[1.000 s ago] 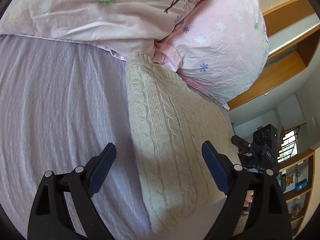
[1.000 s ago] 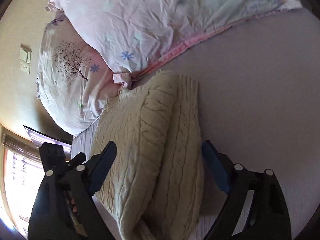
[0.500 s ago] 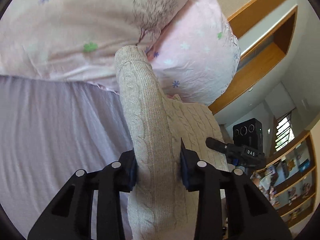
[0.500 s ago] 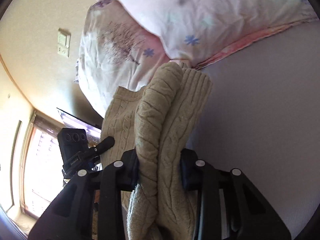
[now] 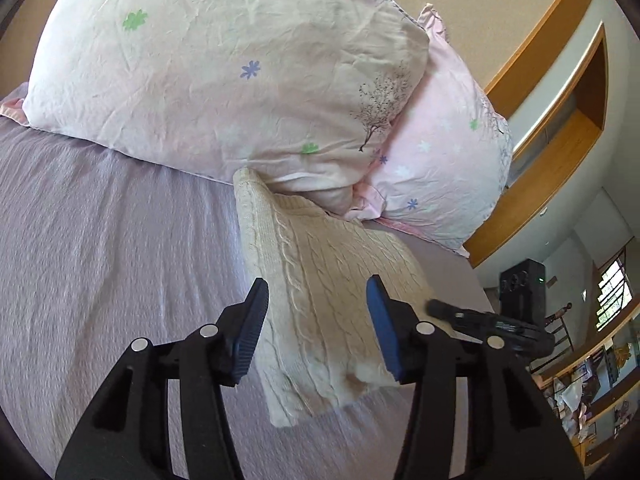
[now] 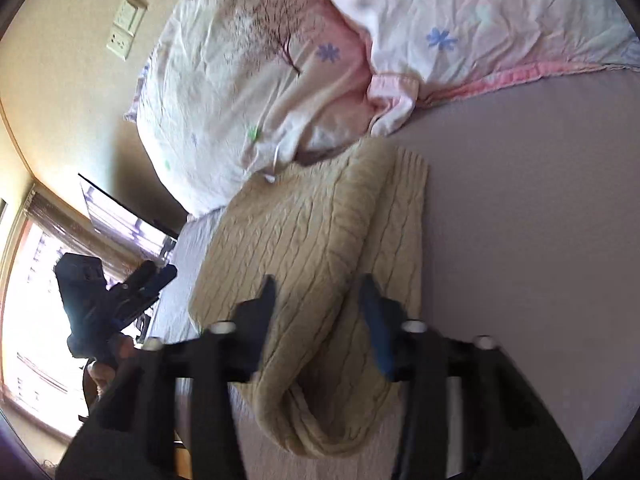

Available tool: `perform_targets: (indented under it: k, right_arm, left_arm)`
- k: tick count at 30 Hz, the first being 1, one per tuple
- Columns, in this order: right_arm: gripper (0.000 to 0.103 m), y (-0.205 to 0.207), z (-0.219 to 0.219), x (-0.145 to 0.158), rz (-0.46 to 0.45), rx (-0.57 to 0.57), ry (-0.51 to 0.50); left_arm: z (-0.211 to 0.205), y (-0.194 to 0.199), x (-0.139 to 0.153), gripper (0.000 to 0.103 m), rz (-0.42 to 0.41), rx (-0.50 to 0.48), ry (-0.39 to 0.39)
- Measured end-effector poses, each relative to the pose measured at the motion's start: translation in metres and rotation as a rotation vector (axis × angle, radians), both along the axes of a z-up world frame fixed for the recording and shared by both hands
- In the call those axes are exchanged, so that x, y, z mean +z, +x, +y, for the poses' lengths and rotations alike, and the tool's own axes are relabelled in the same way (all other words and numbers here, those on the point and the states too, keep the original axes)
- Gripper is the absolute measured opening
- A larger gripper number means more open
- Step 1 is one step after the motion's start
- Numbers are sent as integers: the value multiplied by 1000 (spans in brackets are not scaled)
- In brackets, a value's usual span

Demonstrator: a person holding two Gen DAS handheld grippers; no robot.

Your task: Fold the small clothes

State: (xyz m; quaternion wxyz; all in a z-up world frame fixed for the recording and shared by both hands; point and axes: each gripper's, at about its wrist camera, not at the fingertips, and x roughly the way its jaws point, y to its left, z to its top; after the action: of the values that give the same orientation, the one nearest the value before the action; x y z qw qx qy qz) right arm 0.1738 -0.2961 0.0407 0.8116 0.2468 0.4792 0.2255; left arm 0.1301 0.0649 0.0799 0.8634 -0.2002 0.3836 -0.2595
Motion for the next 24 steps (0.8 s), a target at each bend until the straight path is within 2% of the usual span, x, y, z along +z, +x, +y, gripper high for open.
perform_targets:
  k: [2,4,6,7,8,10,11,12,13,15,16,18,20,23,24]
  right_arm:
    - [8,-3,-7,8,-46,-103,-70]
    - [8,-2,-22,4,-28,-196,-82]
    - [10,-7,-25,-4,0,-198,-87]
    - [12,-12,-24,-2,-14,-191,-94]
    - [22,-21,-24,5,-32,-194,-113]
    - [57,-42,-25,20,-80,-211,-158]
    - [87,-55,-25,29,-122,-212,-163]
    - [95,-69,-26,35,-157,-208,-171]
    - [98,-80,-22,38,-172,-200,-210]
    - [101,-95,-11,40,-177,-243,-389]
    - [101,-102,-4,39,-184,-264,-487]
    - [101,-113,10,32,-200,-238,-596]
    - [101,-117,17,21,-184,-204,-595]
    - [101,-109,24,7,-117,-166,-545]
    - [101,-107,27,3,-92,-167,-542]
  left_arm:
    - [-11,-8,4,51,-8,-20,29]
    - [-11,-23,2,51,-18,-20,79]
    - [-14,-36,-4,58,-23,-15,140]
    - [-16,-42,-7,59,-26,-9,171]
    - [-18,-49,-12,62,-28,-2,201]
    - [-23,-61,-19,72,-29,3,236]
    - [-25,-66,-23,83,-27,10,250]
    - [-26,-72,-26,91,-27,24,267]
    - [-28,-76,-29,95,-25,48,292]
    - [-32,-82,-34,102,-17,94,337]
    - [-33,-83,-37,102,-8,107,348]
    - [-37,-81,-45,102,28,99,351]
    - [-43,-80,-52,102,54,91,384]
    - [-59,-74,-59,102,70,101,521]
    - [-63,-73,-60,102,68,95,545]
